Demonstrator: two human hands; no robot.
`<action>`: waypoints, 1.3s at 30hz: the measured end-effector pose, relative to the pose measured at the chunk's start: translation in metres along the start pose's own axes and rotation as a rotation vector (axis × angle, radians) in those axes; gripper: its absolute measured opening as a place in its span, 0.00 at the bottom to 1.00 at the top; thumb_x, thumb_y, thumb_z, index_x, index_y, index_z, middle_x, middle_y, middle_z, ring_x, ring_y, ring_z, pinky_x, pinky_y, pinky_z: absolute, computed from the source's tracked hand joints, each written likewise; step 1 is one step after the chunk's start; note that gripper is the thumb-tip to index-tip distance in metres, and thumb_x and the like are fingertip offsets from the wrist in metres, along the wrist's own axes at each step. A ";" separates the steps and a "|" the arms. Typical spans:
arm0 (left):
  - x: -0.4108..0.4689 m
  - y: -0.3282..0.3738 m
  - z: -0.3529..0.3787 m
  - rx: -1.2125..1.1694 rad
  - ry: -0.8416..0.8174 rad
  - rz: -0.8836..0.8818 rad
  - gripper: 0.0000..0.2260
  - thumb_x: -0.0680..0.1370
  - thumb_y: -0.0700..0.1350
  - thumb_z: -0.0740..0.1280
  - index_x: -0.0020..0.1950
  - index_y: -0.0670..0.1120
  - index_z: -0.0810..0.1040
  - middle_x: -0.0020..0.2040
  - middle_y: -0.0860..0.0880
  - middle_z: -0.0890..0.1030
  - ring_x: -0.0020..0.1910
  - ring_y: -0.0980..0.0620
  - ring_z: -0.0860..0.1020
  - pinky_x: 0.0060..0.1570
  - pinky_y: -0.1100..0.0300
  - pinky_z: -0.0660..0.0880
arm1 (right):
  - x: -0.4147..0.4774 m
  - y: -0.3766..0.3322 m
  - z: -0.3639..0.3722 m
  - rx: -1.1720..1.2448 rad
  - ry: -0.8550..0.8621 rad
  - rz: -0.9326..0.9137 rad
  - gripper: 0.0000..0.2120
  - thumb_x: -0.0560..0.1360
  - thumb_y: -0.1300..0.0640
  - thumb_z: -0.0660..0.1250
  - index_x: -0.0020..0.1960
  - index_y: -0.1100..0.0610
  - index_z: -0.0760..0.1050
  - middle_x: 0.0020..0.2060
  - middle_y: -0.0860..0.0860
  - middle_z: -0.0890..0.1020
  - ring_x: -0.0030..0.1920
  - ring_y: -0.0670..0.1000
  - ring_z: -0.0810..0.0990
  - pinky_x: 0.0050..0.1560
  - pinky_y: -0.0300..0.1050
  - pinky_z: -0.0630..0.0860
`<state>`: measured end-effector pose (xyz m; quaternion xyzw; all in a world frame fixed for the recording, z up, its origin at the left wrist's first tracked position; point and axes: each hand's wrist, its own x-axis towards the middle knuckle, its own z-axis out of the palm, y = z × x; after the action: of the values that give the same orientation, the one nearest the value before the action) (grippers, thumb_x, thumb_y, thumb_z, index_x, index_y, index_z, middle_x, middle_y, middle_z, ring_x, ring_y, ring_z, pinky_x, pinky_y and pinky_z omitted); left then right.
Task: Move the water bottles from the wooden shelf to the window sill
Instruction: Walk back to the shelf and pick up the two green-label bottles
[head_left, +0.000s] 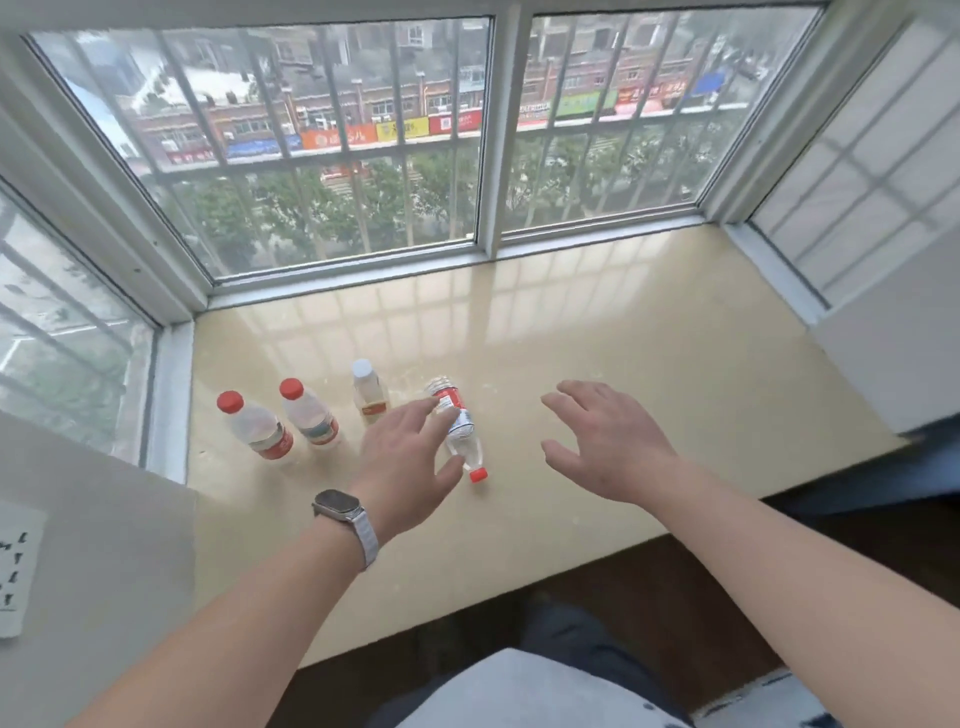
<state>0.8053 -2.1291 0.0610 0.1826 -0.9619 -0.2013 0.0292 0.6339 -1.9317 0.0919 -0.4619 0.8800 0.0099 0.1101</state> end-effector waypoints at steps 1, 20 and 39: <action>0.005 0.009 0.000 0.013 -0.002 0.030 0.24 0.78 0.53 0.68 0.73 0.50 0.72 0.73 0.45 0.71 0.71 0.41 0.69 0.69 0.49 0.62 | -0.007 0.006 -0.002 -0.001 0.006 0.017 0.29 0.77 0.39 0.56 0.74 0.50 0.64 0.74 0.51 0.67 0.72 0.54 0.63 0.69 0.49 0.61; 0.120 0.289 0.080 0.133 -0.118 0.464 0.22 0.79 0.55 0.66 0.72 0.51 0.72 0.73 0.46 0.72 0.72 0.42 0.67 0.71 0.46 0.61 | -0.160 0.254 -0.005 0.157 0.137 0.401 0.29 0.79 0.39 0.54 0.76 0.51 0.63 0.75 0.53 0.64 0.74 0.55 0.60 0.70 0.50 0.55; 0.166 0.574 0.162 0.217 -0.213 0.959 0.22 0.79 0.58 0.60 0.70 0.50 0.73 0.70 0.44 0.75 0.69 0.39 0.72 0.67 0.42 0.67 | -0.357 0.425 -0.007 0.247 0.300 0.857 0.35 0.74 0.35 0.46 0.69 0.55 0.71 0.66 0.54 0.74 0.66 0.58 0.70 0.64 0.55 0.67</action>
<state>0.4347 -1.6393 0.1376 -0.2994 -0.9506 -0.0815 0.0008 0.4821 -1.3992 0.1352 -0.0370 0.9922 -0.1171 0.0220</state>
